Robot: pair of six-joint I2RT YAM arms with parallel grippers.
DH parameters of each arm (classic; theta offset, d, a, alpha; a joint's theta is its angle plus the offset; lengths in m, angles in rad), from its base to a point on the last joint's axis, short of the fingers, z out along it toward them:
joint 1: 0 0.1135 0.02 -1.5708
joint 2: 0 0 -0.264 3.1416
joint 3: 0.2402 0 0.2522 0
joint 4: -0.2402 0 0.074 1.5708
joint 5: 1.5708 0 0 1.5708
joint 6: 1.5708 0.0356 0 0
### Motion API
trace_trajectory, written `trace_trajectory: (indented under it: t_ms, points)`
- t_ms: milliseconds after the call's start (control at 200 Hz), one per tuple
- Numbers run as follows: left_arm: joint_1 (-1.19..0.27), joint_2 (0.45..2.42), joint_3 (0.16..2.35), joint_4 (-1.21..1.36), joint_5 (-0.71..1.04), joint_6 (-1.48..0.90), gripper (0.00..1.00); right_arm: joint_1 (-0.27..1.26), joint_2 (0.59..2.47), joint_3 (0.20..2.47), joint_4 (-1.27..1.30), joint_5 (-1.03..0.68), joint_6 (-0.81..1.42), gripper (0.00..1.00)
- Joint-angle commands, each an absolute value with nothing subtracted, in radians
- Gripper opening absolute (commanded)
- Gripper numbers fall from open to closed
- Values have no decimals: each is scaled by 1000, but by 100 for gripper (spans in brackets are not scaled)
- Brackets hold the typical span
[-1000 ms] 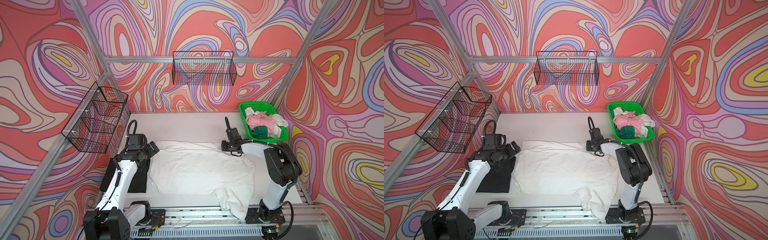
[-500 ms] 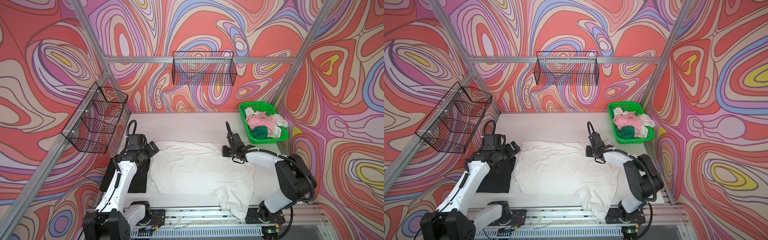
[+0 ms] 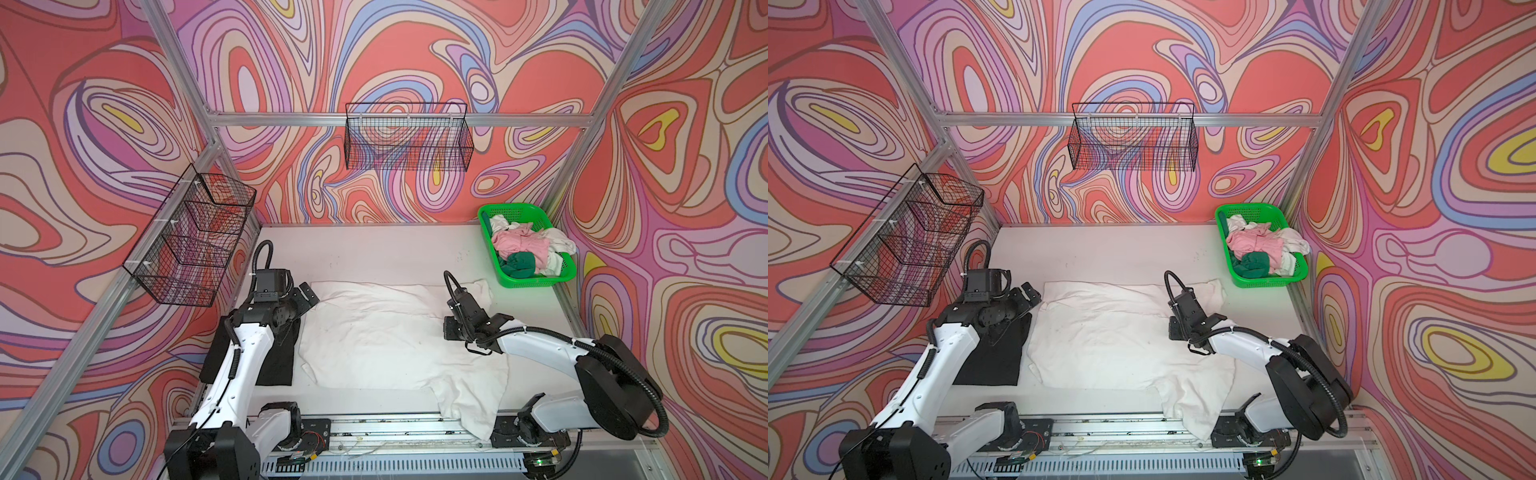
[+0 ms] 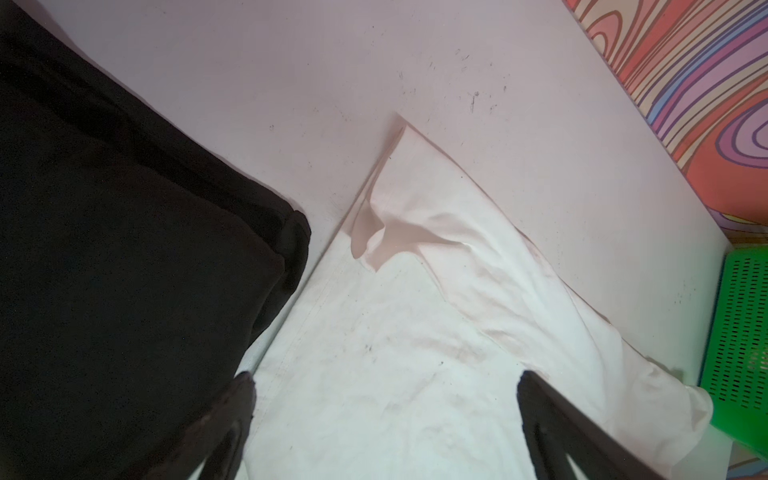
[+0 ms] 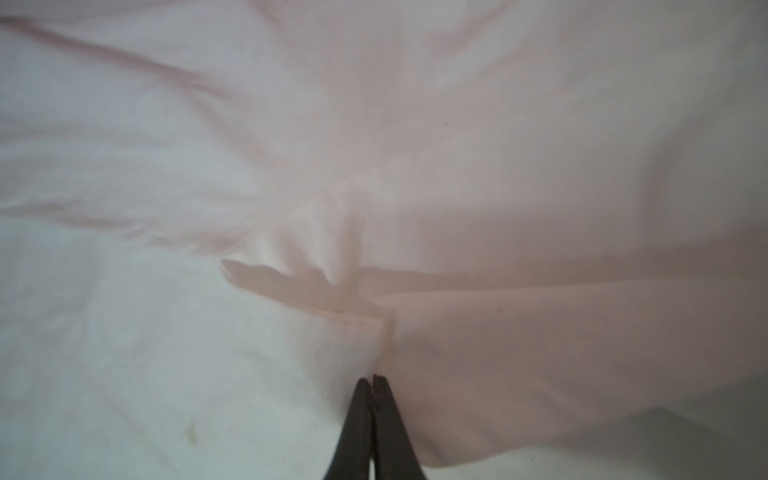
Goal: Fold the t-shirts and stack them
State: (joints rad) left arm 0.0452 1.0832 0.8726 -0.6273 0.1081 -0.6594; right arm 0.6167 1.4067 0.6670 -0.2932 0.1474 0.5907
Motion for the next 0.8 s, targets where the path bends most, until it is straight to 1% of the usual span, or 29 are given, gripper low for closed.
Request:
trace_trajectory:
  t_ms: [0, 25, 120, 250, 320, 370, 471, 556, 681, 796]
  points:
    - [48, 1052, 856, -635, 106, -669, 100, 660, 1350, 635, -343, 190, 698, 0]
    - [48, 1049, 855, -635, 105, -670, 100, 666, 1339, 626, -347, 191, 717, 3]
    - [48, 1049, 857, -635, 106, -669, 100, 669, 1317, 611, -389, 201, 783, 24]
    - [48, 1049, 856, -635, 107, -669, 100, 670, 1268, 623, -433, 177, 828, 29]
    - [48, 1048, 857, -635, 106, -670, 100, 668, 1219, 660, -483, 208, 846, 39]
    - [48, 1053, 859, -634, 107, -669, 100, 668, 1204, 708, -533, 259, 845, 50]
    - [48, 1070, 863, -626, 118, -668, 100, 646, 1229, 813, -588, 347, 780, 62]
    - [48, 1105, 873, -608, 158, -671, 100, 572, 1285, 893, -588, 332, 700, 64]
    - [43, 1199, 908, -584, 234, -706, 100, 436, 1348, 924, -494, 229, 627, 64]
    - [7, 1276, 946, -550, 246, -750, 100, 349, 1437, 938, -420, 138, 597, 65]
